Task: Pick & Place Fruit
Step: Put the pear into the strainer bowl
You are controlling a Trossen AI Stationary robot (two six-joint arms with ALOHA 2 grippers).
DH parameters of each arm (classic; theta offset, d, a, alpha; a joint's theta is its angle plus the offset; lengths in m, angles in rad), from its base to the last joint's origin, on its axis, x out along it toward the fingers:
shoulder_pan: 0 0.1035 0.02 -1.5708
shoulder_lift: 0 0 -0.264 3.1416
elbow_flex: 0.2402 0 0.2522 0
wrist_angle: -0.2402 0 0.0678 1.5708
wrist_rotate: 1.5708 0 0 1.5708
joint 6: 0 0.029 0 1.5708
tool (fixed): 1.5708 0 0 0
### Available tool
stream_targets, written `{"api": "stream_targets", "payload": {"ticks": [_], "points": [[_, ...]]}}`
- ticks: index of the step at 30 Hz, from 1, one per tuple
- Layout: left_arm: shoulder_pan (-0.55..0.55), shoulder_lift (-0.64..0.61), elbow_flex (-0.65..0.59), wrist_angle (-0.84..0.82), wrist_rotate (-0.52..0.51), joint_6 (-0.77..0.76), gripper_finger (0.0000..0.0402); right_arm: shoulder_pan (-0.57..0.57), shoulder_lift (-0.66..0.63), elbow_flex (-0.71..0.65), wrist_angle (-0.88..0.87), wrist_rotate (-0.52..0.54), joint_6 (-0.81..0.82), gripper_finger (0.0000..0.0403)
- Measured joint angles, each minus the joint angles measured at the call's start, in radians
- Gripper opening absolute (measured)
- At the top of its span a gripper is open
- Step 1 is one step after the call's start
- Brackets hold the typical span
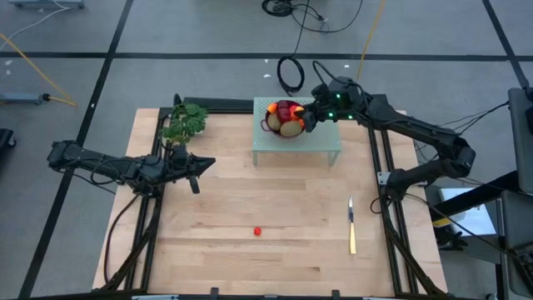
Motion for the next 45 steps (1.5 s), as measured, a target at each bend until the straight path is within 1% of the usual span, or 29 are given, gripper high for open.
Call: {"api": "stream_targets", "payload": {"ticks": [7,13,19,32,36,45], "points": [[0.000,0.000,0.000,0.000,-0.002,-0.002,0.0010,0.000,0.000,0.000,0.014,0.000,-0.021,0.0134],[0.000,0.000,0.000,0.000,-0.002,-0.003,0.0010,0.000,0.000,0.000,0.073,0.000,-0.013,0.0137],[0.000,0.000,0.000,0.000,-0.003,-0.003,0.0010,-0.004,0.001,0.000,0.026,-0.002,0.000,0.0135],[0.000,0.000,0.000,0.000,-0.004,-0.003,0.0010,-0.004,0.001,0.000,0.027,-0.003,0.042,0.0136],[0.000,0.000,0.000,0.000,-0.004,-0.003,0.0010,-0.004,0.001,0.000,0.027,-0.033,0.078,0.0137],[0.000,0.000,0.000,0.000,-0.050,0.005,0.0010,-0.004,0.001,0.000,0.026,-0.029,0.084,0.0137]]}}
